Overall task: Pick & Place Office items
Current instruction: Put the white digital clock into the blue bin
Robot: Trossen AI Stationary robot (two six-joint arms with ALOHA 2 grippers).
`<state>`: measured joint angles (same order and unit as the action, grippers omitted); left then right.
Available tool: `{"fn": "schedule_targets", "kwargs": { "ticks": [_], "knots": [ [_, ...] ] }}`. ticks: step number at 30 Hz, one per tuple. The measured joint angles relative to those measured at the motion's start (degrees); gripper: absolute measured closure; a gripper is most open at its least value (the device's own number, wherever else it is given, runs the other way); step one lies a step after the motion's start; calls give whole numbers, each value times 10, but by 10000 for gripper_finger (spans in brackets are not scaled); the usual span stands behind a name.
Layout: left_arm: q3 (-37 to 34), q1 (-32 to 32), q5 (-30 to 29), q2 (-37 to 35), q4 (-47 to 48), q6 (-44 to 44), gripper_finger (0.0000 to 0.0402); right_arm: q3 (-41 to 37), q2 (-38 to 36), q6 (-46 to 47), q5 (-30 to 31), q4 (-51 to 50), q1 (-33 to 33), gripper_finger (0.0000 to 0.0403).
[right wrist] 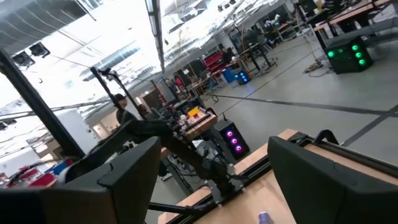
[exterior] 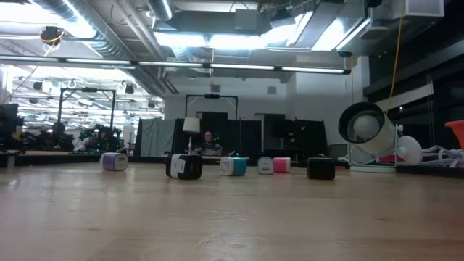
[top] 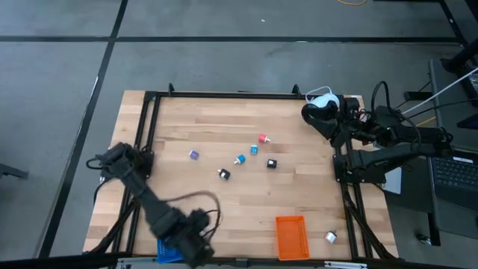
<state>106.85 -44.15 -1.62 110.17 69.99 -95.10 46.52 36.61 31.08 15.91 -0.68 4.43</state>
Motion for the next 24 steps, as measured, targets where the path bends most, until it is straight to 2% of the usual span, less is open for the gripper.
{"fn": "schedule_targets", "kwargs": {
  "ticks": [3, 6, 17, 21, 24],
  "knots": [
    [-10, -36, 0, 2, 48, -64, 268, 0, 8, 0, 2, 2, 0, 101],
    [-32, -64, 1, 2, 56, -106, 268, 0, 18, 0, 2, 4, 0, 101],
    [-191, -85, 29, 3, -91, -153, 268, 0, 46, 18, 2, 25, 0, 101],
    [-229, -82, 30, 3, -138, -157, 267, 0, 46, 29, 2, 25, 0, 101],
    [-244, -82, 33, 3, -146, -158, 249, 0, 46, 30, 2, 24, 0, 101]
  ]
}}
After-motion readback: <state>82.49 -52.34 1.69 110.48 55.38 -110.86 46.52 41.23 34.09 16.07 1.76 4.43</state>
